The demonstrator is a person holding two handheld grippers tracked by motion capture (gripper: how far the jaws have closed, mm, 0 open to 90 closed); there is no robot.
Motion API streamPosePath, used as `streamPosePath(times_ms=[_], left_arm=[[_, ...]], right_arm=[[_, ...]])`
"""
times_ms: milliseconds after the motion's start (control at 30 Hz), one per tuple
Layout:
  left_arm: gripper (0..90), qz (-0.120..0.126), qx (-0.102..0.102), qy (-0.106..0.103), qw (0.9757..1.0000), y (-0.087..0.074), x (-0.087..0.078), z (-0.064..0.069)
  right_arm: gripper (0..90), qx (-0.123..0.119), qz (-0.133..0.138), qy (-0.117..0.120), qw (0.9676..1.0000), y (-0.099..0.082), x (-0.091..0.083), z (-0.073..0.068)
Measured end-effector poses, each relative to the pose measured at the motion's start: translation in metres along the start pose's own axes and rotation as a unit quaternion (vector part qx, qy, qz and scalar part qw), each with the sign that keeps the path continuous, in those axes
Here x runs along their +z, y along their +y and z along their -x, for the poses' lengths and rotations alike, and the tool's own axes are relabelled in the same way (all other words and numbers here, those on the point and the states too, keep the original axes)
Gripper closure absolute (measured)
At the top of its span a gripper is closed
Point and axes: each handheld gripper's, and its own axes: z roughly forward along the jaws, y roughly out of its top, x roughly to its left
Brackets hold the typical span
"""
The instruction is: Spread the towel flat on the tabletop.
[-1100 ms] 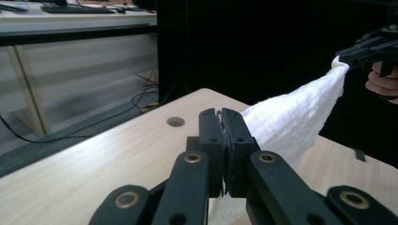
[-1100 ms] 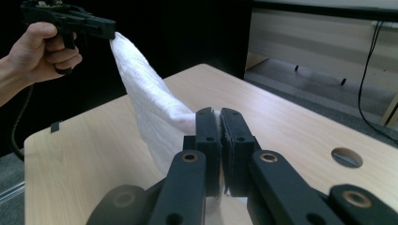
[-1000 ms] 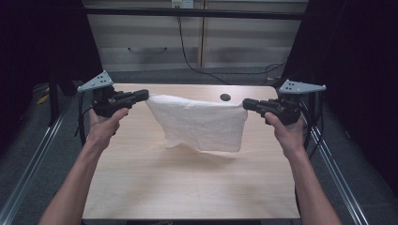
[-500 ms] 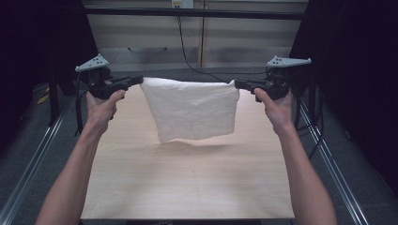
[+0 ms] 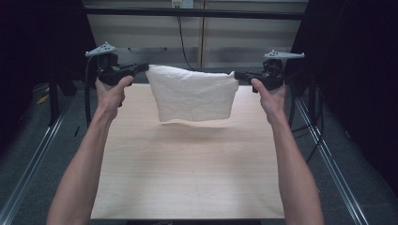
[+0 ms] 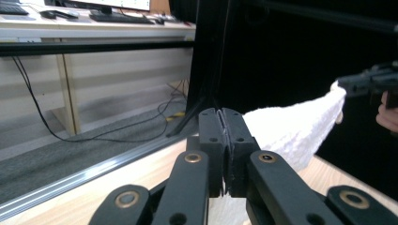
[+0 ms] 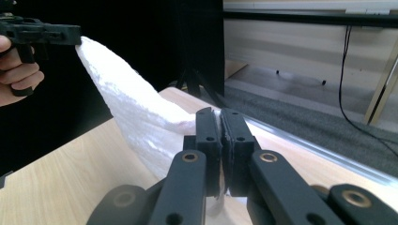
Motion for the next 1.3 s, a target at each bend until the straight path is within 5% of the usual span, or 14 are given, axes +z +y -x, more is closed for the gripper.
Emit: streamPosePath(times_ms=[267, 433, 1300], left_arm=[[88.3, -0.022, 0.008, -0.013, 0.9996, -0.039, -0.003, 0.006], [88.3, -0.024, -0.007, -0.021, 0.9995, -0.064, -0.008, 0.009], [88.3, -0.083, -0.016, -0.057, 0.9948, -0.158, -0.039, 0.043]], right_arm=[[86.7, 0.019, -0.028, 0.010, 0.9994, -0.051, 0.002, 0.000], [86.7, 0.023, -0.043, 0.021, 0.9986, -0.077, 0.002, -0.005], [86.7, 0.023, -0.075, 0.049, 0.9957, -0.156, -0.026, -0.037]])
